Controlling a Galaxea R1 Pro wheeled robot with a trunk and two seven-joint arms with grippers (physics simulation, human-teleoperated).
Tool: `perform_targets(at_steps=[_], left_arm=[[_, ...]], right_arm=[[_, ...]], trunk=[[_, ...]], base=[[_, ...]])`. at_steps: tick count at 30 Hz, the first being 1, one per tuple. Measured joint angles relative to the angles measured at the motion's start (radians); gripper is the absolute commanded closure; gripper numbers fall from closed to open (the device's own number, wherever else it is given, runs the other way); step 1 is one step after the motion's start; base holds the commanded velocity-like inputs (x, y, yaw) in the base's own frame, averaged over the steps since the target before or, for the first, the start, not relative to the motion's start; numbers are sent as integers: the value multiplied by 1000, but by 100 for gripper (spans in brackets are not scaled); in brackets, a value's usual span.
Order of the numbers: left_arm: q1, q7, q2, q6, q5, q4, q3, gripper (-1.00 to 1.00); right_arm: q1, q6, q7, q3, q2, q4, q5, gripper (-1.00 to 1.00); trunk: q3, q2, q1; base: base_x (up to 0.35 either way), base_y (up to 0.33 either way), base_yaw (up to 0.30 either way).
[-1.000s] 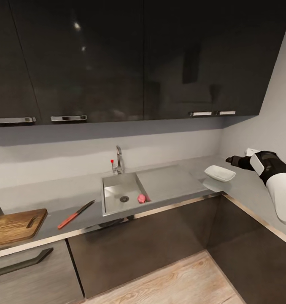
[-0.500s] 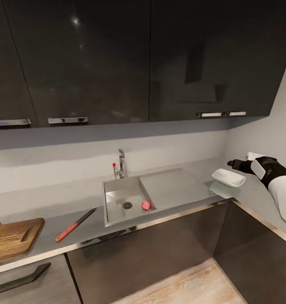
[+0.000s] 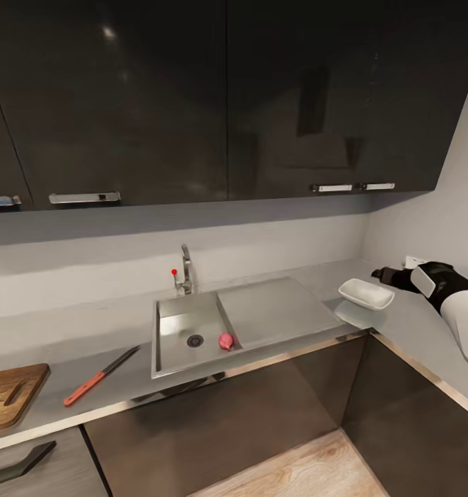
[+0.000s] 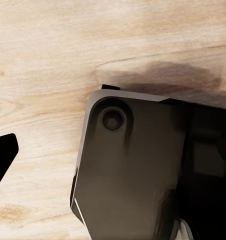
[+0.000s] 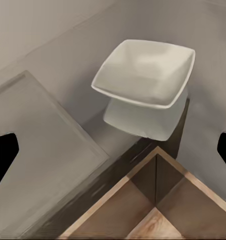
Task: In the kitchen, take the Vidalia onion out of the sink, dice it on the chopping board with the paring knife, put the diced onion into the bowl on the countertop, then place both the paring knife and the chopping board into the sink.
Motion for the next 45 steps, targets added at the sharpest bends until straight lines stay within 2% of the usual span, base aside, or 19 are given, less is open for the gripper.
perform_targets(at_steps=[12,39,45], left_arm=[[0,0,0,0,0,0,0,-100],[0,3,0,0,0,0,1,-100],[0,2,-1,0,1,0,1,-100]], right_arm=[[0,-3,2,0,-1,31,0,-100],[0,-1,-7,0,-15,50,0,-100],[0,-1,-5,0,-45,90,0,-100]], trunk=[[0,0,0],[0,0,0],[0,0,0]], base=[[16,-16,0],[135,-128,0],[17,-14,0]])
